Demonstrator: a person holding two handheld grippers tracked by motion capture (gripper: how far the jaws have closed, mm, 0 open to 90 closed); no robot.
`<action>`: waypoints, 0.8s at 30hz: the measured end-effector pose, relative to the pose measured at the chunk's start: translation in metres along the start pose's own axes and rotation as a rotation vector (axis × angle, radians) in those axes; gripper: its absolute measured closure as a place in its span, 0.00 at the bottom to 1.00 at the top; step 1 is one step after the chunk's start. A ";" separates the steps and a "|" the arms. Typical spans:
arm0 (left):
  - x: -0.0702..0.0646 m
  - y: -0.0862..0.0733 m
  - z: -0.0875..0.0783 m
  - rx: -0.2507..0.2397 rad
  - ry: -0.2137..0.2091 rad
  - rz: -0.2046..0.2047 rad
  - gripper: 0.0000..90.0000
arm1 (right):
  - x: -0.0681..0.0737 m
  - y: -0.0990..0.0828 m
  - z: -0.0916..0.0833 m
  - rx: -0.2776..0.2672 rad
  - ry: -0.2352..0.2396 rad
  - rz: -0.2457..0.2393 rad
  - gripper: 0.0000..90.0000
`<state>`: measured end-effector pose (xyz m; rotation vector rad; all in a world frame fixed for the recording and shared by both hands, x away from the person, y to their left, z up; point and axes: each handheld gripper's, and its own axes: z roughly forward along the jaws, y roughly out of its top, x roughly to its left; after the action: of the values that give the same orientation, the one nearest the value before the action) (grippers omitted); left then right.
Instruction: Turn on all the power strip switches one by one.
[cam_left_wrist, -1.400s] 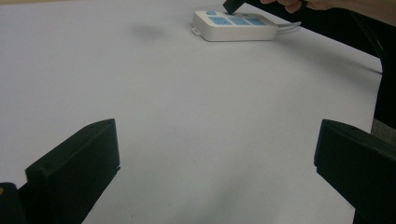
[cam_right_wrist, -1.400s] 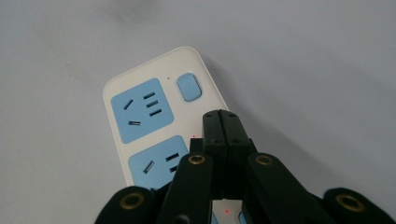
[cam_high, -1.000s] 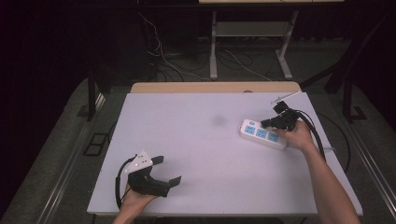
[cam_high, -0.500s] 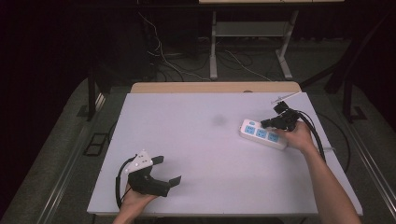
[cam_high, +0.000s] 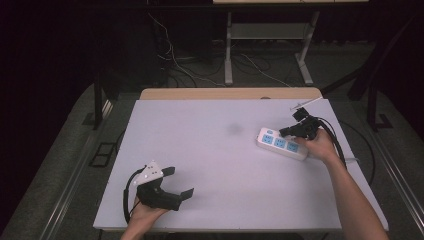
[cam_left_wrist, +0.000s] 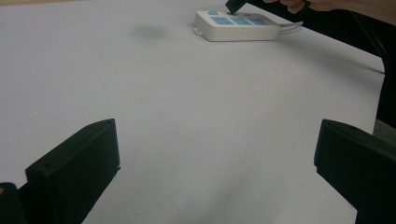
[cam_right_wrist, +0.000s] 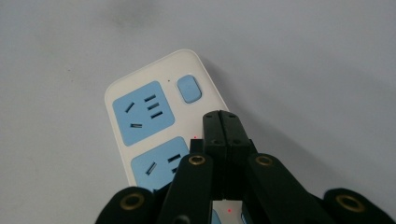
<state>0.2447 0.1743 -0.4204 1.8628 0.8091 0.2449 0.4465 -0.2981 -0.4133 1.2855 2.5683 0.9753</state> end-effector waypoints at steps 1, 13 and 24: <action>0.000 0.000 0.000 0.000 -0.001 0.000 0.00 | 0.000 0.000 -0.001 0.002 0.001 0.001 1.00; 0.000 0.000 0.000 0.000 -0.004 0.000 0.00 | 0.005 0.013 -0.013 -0.003 0.006 -0.022 1.00; 0.000 0.000 0.000 -0.002 -0.006 0.000 0.00 | 0.014 0.027 -0.013 -0.005 0.005 -0.052 1.00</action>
<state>0.2444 0.1740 -0.4204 1.8607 0.8052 0.2400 0.4515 -0.2818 -0.3845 1.2100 2.5882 0.9758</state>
